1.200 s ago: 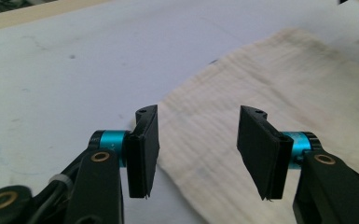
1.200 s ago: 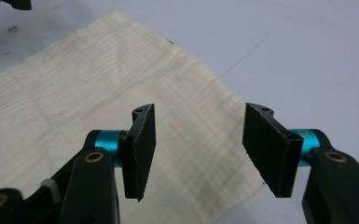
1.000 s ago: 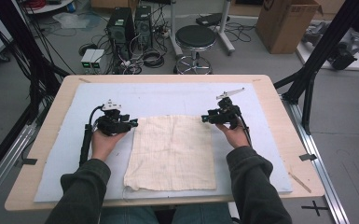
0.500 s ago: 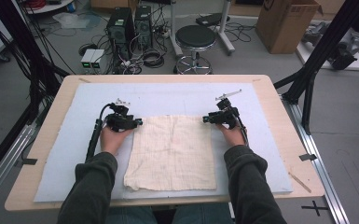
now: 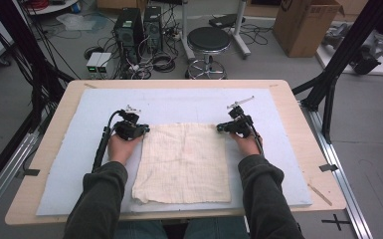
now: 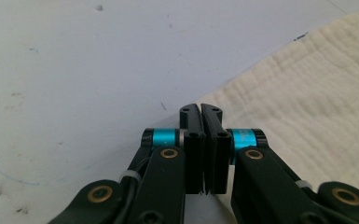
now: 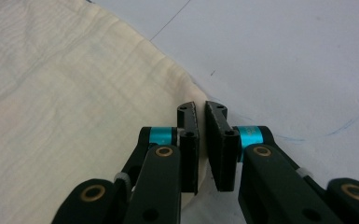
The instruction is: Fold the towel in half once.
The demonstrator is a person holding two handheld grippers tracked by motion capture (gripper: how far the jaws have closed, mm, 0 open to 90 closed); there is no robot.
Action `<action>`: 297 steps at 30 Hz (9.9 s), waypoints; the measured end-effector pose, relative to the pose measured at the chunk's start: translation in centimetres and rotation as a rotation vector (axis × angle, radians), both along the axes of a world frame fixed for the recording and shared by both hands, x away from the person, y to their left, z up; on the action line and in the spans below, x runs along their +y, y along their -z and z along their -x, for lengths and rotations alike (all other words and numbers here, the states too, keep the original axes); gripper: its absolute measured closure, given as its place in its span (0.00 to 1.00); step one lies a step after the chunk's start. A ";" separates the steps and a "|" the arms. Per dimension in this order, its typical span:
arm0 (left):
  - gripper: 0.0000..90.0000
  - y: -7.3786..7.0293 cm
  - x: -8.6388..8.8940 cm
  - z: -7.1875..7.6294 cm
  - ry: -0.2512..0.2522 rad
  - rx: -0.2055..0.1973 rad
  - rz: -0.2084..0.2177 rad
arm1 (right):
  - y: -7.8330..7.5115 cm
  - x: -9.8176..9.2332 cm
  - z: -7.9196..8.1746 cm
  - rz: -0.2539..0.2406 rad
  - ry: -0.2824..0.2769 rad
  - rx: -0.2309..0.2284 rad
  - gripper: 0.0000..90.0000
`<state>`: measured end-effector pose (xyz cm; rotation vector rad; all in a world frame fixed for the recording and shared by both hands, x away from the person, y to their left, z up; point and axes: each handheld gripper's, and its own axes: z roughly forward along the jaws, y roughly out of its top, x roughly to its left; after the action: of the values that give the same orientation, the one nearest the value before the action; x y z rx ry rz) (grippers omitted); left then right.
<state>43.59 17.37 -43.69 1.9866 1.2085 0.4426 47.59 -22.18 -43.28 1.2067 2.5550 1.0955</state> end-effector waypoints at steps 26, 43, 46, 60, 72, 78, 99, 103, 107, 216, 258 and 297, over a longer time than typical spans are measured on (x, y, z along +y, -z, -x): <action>0.97 -3.8 2.5 1.0 -0.008 -0.113 0.088 | -3.8 -0.1 0.0 -0.130 0.000 -0.083 0.94; 0.97 -3.6 3.3 5.1 0.074 -0.153 0.084 | -4.3 -0.9 3.4 -0.194 -0.096 -0.081 0.94; 0.97 -3.7 3.2 5.9 0.089 -0.166 0.085 | -4.6 -1.0 4.0 -0.195 -0.111 -0.086 0.94; 0.97 -2.9 3.4 8.6 0.144 -0.171 0.077 | -4.3 -1.0 6.5 -0.195 -0.167 -0.103 0.94; 0.97 -2.5 3.6 11.0 0.204 -0.184 0.069 | -3.3 -1.4 8.8 -0.181 -0.204 -0.091 0.94; 0.97 -2.5 3.6 12.3 0.227 -0.194 0.070 | -2.9 -1.5 10.0 -0.172 -0.217 -0.088 0.94; 0.97 -1.5 4.1 16.6 0.304 -0.220 0.063 | -2.1 -1.9 13.5 -0.172 -0.250 -0.096 0.94; 0.97 -1.5 4.1 17.2 0.319 -0.224 0.053 | -1.8 -2.0 14.0 -0.167 -0.253 -0.092 0.94; 0.97 -1.2 4.0 17.8 0.331 -0.224 0.048 | -1.6 -2.1 14.4 -0.165 -0.254 -0.088 0.94; 0.95 0.4 1.9 9.9 0.251 -0.022 0.021 | 0.1 -0.2 9.2 -0.030 -0.223 -0.023 0.96; 0.79 0.2 2.6 9.5 0.195 -0.086 0.049 | 0.3 0.0 8.0 -0.065 -0.140 -0.094 0.80; 0.51 -2.6 3.7 11.8 0.239 -0.190 0.184 | -2.5 -0.2 11.5 -0.139 -0.172 -0.189 0.48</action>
<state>31.78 21.05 -41.05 1.8556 0.8502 0.3753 36.12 -22.43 -40.77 0.8722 2.5094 1.3720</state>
